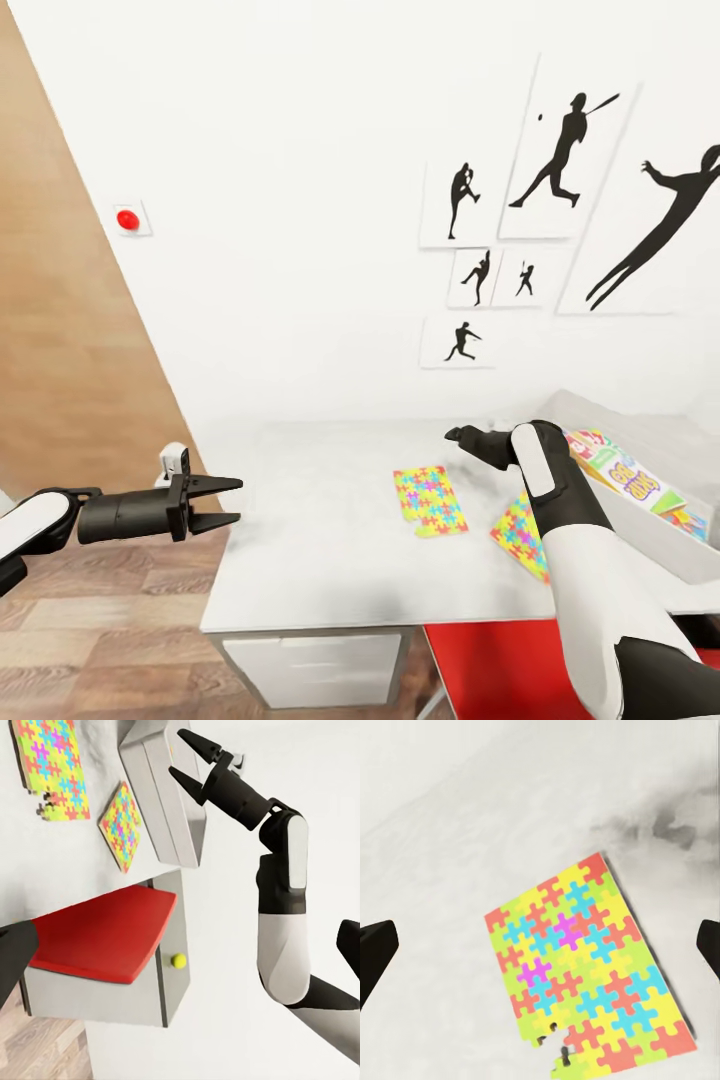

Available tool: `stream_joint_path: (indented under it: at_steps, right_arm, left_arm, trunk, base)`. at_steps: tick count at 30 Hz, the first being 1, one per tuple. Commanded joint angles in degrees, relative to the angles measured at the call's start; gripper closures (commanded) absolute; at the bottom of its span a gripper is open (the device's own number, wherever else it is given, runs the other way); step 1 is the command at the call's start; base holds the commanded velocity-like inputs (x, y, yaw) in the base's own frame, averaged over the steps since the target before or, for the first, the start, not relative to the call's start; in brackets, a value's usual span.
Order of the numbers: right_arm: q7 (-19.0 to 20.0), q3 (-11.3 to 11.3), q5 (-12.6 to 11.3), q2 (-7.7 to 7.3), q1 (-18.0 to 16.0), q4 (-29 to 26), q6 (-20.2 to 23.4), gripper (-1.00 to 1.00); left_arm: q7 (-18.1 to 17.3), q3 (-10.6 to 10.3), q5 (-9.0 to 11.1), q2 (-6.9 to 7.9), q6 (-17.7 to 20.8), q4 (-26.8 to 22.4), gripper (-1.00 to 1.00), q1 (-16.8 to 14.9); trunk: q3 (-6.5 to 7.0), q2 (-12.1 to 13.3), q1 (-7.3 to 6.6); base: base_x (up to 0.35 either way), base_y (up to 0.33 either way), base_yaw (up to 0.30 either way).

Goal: Put all the toys in the child's room - the three board games (two on the bed and one on the table), the two jigsaw puzzles on the table, and the tennis ball on the table - inside the toy box on the table in the child's room.

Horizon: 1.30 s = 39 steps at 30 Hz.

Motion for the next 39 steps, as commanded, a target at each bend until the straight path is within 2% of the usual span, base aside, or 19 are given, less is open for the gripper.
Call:
stream_joint_path:
  at_steps: [1, 28, 39]
  right_arm:
    - [-0.53, -0.13, -0.61, 0.05, -0.06, -0.05, 0.17, -1.00]
    - [-0.53, 0.15, -0.53, 0.05, -0.06, 0.03, -0.73, -1.00]
    - [-0.45, 0.21, -0.57, 0.07, -0.06, 0.03, -0.71, -1.00]
  left_arm:
    - [-0.53, -0.19, -0.24, 0.07, -0.03, 0.04, -1.00, -0.12]
    - [-0.57, -0.19, -0.24, 0.08, -0.03, 0.04, -1.00, -0.12]
    - [-0.69, -0.22, -0.24, 0.08, -0.03, 0.04, -1.00, -0.12]
  trunk:
    - [-0.19, -0.13, 0.06]
    - [-0.36, -0.13, 0.06]
    - [-0.38, -0.13, 0.06]
  base:
    - [0.139, 0.001, -0.052]
    - [0.096, 0.047, -0.006]
    - [0.003, 0.002, -0.118]
